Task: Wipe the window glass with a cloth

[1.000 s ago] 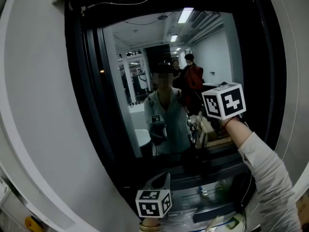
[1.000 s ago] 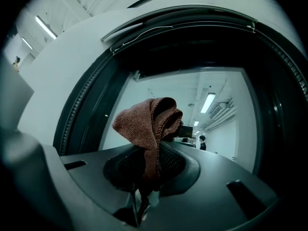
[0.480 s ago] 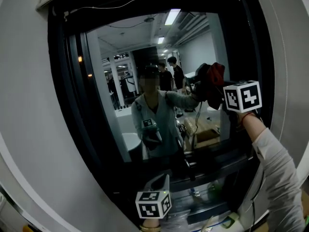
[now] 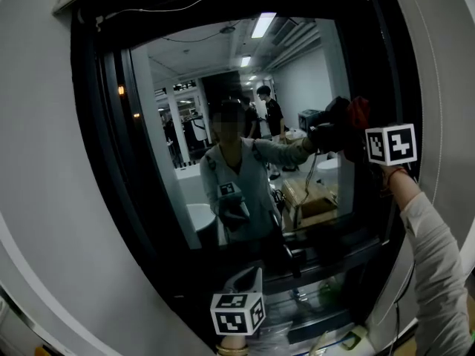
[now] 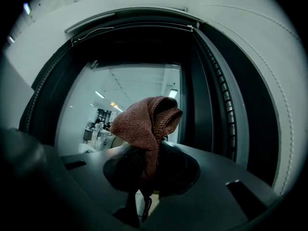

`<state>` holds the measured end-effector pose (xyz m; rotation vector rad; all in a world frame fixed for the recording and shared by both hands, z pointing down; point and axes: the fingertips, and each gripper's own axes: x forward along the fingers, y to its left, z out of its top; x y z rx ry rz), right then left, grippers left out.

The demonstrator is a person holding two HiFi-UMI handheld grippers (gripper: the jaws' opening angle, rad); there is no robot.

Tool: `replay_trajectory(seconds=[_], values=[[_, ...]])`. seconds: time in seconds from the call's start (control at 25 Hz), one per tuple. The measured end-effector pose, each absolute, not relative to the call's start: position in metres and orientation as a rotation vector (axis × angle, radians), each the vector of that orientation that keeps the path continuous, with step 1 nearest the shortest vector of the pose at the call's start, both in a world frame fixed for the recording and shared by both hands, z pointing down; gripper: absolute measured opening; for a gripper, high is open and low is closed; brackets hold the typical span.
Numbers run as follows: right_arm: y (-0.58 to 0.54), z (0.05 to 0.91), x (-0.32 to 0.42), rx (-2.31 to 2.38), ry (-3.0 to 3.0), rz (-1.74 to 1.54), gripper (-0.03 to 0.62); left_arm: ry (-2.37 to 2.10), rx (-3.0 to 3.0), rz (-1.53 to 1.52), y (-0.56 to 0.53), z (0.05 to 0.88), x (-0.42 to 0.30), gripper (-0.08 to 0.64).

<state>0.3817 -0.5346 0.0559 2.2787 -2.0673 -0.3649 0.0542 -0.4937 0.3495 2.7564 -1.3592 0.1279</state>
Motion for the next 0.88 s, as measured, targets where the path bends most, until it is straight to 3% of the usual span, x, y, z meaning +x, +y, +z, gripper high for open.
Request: replay_trajectory(seconds=[0.4, 0.88], values=[[-0.511, 0.055, 0.324, 2.208, -2.156, -0.439, 0.055, -1.382, 2.737, 0.119, -0.491, 0.352, 0.034, 0.005], [-0.489, 0.088, 0.117, 1.680, -2.631, -0.505, 0.055, -1.497, 2.670, 0.098, -0.478, 0.356, -0.023, 0.005]])
